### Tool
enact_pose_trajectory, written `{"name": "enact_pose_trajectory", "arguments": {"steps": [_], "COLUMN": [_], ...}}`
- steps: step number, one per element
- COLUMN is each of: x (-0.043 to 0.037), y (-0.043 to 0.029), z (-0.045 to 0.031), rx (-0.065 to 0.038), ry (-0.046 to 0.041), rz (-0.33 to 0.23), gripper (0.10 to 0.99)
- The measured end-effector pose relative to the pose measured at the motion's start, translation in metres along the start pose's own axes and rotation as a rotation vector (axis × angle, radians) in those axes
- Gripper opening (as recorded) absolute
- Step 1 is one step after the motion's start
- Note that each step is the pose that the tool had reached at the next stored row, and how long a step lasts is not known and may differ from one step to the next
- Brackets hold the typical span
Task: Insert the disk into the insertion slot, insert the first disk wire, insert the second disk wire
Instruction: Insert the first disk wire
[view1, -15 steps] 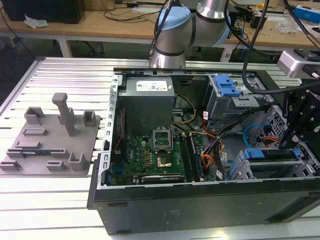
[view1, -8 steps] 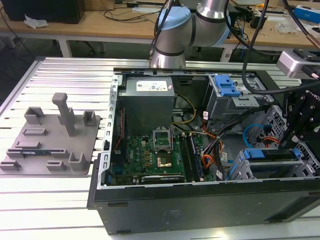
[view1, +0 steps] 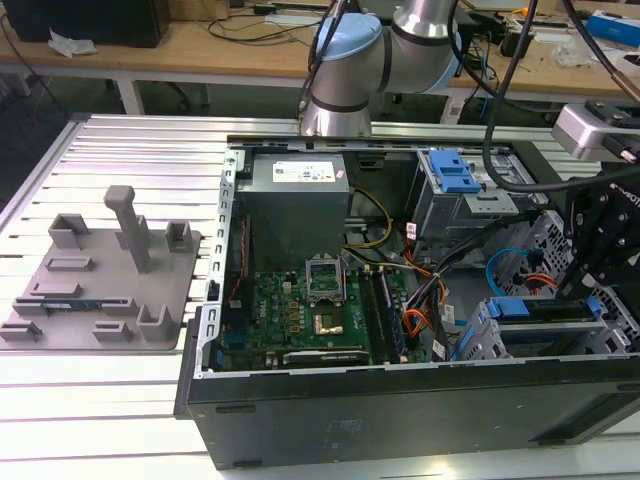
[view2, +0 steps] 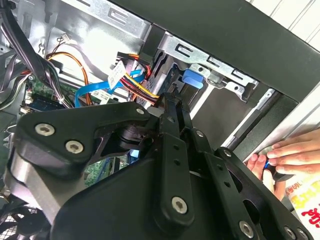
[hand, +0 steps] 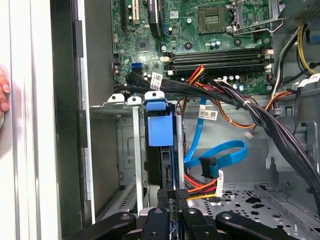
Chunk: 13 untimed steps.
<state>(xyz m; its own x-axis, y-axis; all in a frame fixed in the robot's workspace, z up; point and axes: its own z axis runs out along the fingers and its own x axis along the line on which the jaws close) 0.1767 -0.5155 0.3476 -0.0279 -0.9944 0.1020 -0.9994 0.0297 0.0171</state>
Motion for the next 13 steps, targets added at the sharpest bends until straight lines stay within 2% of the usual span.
{"name": "enact_pose_trajectory", "arguments": {"steps": [13], "x": [0.0008], "y": [-0.0001], "z": [0.0058], "rx": [0.000], "ry": [0.0003], "rz": [0.000], "gripper": [0.165]}}
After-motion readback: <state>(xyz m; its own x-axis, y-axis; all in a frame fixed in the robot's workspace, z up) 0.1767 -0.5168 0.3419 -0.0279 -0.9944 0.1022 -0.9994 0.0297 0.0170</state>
